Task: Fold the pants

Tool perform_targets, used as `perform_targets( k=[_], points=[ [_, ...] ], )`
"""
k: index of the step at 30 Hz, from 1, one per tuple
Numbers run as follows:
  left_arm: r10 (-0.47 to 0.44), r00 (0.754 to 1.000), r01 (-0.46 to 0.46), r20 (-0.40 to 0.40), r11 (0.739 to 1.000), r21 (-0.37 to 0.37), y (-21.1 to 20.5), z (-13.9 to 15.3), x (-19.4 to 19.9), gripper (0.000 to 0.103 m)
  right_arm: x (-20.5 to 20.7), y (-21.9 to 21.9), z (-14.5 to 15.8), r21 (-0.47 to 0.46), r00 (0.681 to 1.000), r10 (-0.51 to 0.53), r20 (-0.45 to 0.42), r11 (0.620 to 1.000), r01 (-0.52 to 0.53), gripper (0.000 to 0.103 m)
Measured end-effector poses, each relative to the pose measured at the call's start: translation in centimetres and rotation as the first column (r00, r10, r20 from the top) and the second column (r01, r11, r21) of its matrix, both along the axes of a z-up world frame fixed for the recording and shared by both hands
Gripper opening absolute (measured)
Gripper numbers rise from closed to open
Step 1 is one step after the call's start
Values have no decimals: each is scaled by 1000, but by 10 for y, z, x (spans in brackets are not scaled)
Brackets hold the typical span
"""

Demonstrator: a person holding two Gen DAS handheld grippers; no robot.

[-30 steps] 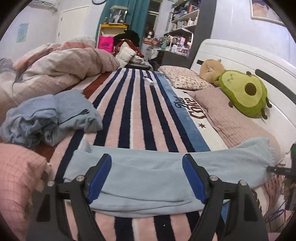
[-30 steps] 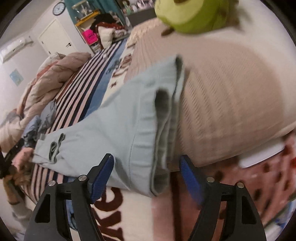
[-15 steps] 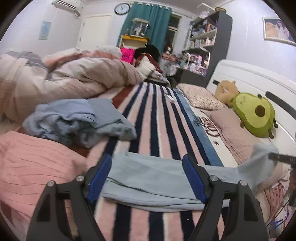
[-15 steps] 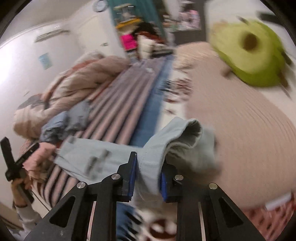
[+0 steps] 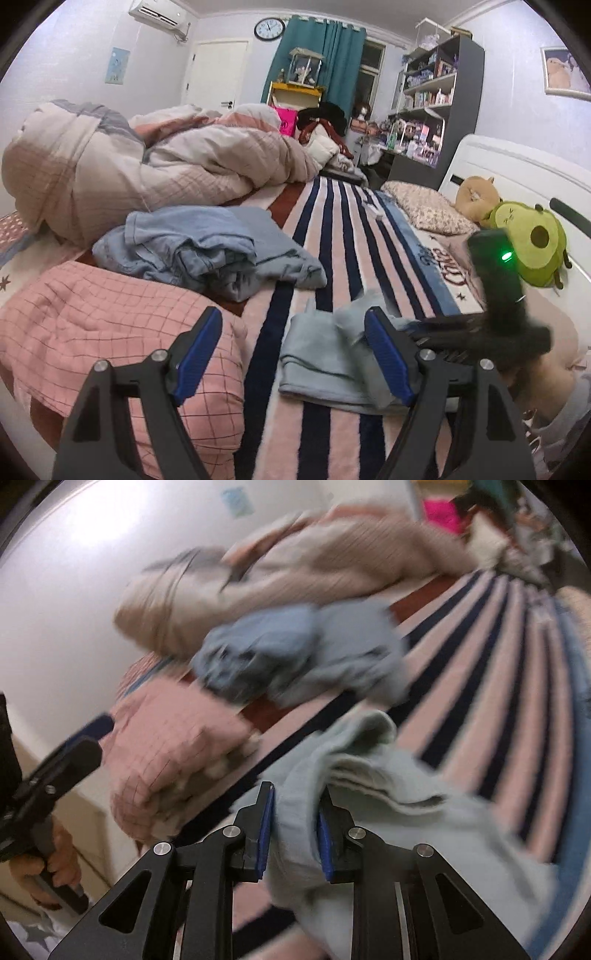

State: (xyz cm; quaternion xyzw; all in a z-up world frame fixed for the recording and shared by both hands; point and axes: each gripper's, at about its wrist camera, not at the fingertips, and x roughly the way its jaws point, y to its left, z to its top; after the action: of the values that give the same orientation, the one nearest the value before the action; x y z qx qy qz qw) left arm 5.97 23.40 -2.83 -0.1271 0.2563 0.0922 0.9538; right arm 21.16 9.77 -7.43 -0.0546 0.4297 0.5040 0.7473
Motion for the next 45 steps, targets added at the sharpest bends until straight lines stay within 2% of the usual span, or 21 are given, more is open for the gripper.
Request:
perform_targets(
  k=[3, 4, 5, 7, 10, 13, 15, 20, 21, 23, 24, 25, 27, 29, 31, 33, 35, 37, 39, 42, 45],
  points=[
    [-23, 999, 23, -29, 1000, -2, -6, -10, 10, 77, 0, 8, -25, -5, 997, 22, -80, 1000, -22, 23],
    [-37, 999, 37, -37, 999, -2, -9, -13, 15, 77, 2, 4, -29, -16, 995, 3, -98, 1000, -5, 33],
    [-50, 998, 50, -46, 999, 0, -12, -16, 19, 78, 4, 0, -27, -19, 996, -14, -90, 1000, 12, 42],
    [-82, 994, 83, -71, 997, 11, -20, -22, 29, 86, 7, -20, -15, -3, 997, -53, -51, 999, 53, 47],
    [-134, 983, 135, -124, 991, 5, -33, -36, 49, 86, 15, -63, 9, 36, 991, -137, -12, 990, 137, 55],
    [-204, 967, 199, -155, 979, -45, -43, -53, 67, 86, 17, -108, 21, 19, 973, -224, 52, 975, 223, 56],
    [-195, 960, 192, -203, 981, -32, -49, -66, 78, 87, 15, -128, 20, 9, 961, -261, 88, 965, 261, 58],
    [-64, 945, 98, -320, 991, 92, -51, -96, 98, 86, 17, -169, 0, 85, 947, -319, -31, 943, 321, 58],
    [-60, 941, 97, -333, 991, 96, -51, -100, 101, 86, 18, -174, -4, 103, 943, -328, -52, 938, 332, 58],
    [-78, 947, 106, -312, 992, 73, -49, -99, 104, 61, 22, -181, -13, 115, 936, -339, -100, 930, 349, 58],
    [-84, 951, 111, -297, 991, 73, -49, -96, 106, 30, 23, -182, -16, 107, 936, -336, -106, 932, 347, 58],
    [-89, 955, 115, -284, 990, 78, -50, -92, 109, 16, 25, -186, -17, 111, 932, -350, -100, 926, 360, 58],
    [-92, 971, 111, -221, 991, 75, -49, -77, 111, 10, 26, -194, -17, 124, 925, -364, -109, 918, 376, 58],
    [-48, 986, 67, -157, 991, 114, -46, -59, 112, 10, 29, -200, -19, 138, 920, -368, -134, 913, 385, 58],
    [13, 983, 13, -183, 990, 137, -36, -54, 120, 10, 30, -203, -21, 138, 916, -376, -138, 909, 394, 58],
    [61, 971, -29, -233, 990, 139, -23, -63, 130, 11, 31, -205, -24, 132, 914, -378, -146, 908, 397, 58],
    [126, 931, -55, -344, 977, 208, -18, -83, 139, 17, 31, -207, -28, 121, 913, -377, -156, 910, 396, 58],
    [126, 912, -52, -390, 980, 194, -13, -96, 137, 39, 31, -206, -31, 105, 913, -376, -159, 913, 395, 58],
    [111, 924, -49, -367, 984, 174, -13, -94, 127, 49, 31, -205, -34, 95, 913, -374, -161, 915, 392, 58],
    [74, 946, -32, -316, 990, 135, -17, -80, 112, 57, 31, -204, -37, 88, 912, -374, -167, 916, 392, 58],
    [-11, 969, 33, -246, 996, 82, -28, -62, 96, 79, 29, -205, -37, 84, 915, -370, -159, 918, 386, 58]
  ],
)
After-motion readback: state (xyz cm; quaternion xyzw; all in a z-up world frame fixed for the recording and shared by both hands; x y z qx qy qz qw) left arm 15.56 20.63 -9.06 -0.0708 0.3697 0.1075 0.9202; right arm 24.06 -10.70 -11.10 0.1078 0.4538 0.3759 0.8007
